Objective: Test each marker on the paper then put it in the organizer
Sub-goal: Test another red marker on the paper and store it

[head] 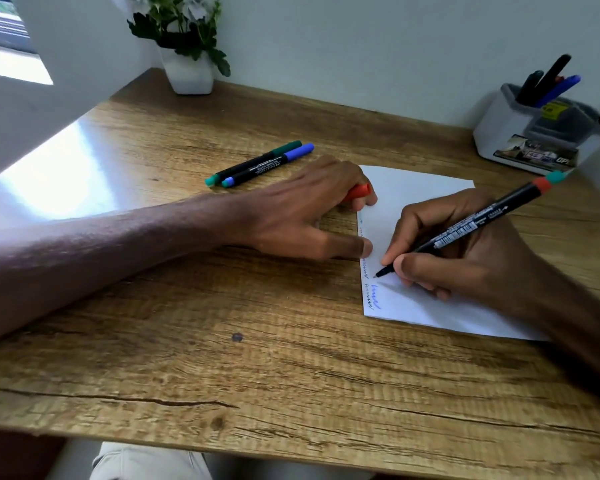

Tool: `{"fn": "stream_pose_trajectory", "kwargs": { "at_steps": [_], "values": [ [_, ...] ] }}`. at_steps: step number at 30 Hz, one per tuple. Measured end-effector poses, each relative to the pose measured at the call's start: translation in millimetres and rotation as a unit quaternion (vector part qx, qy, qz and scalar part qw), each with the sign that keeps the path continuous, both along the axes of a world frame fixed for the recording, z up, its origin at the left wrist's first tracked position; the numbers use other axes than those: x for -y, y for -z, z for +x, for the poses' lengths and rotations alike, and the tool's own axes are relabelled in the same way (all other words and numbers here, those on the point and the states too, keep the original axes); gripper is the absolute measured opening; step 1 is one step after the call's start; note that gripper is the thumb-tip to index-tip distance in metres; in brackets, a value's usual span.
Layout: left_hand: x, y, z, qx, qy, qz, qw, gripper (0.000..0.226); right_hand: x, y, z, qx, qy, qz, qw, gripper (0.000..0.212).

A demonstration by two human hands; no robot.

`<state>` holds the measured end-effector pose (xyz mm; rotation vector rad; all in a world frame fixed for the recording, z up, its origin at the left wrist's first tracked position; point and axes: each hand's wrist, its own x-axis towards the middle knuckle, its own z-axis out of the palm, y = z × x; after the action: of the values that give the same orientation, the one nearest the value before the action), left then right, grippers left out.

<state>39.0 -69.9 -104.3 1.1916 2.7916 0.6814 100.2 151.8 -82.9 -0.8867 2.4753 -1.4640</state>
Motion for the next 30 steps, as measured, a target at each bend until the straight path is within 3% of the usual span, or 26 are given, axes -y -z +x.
{"fn": "stream_pose_trajectory", "kwargs": {
  "at_steps": [7, 12, 17, 30],
  "values": [
    [0.5, 1.0, -1.6, -0.002, -0.002, 0.003, 1.000, 0.055, 0.9, 1.7, -1.1, -0.026, -0.004, 0.027, 0.999, 0.008],
    [0.1, 1.5, -1.2, -0.003, -0.011, -0.005, 1.000, 0.038, 0.5, 2.1, -1.8, -0.025, -0.006, 0.036, 0.999, 0.007],
    [0.2, -0.9, 1.3, -0.001, -0.001, -0.003, 1.000, 0.059, 1.0, 3.1, -2.0, -0.039, 0.003, 0.031, 0.999, 0.009],
    [-0.2, -2.1, 3.2, 0.001, -0.004, -0.010, 1.000, 0.063, -0.1, 2.0, -3.9, -0.039, 0.010, 0.028, 0.999, 0.005]
  ]
}}
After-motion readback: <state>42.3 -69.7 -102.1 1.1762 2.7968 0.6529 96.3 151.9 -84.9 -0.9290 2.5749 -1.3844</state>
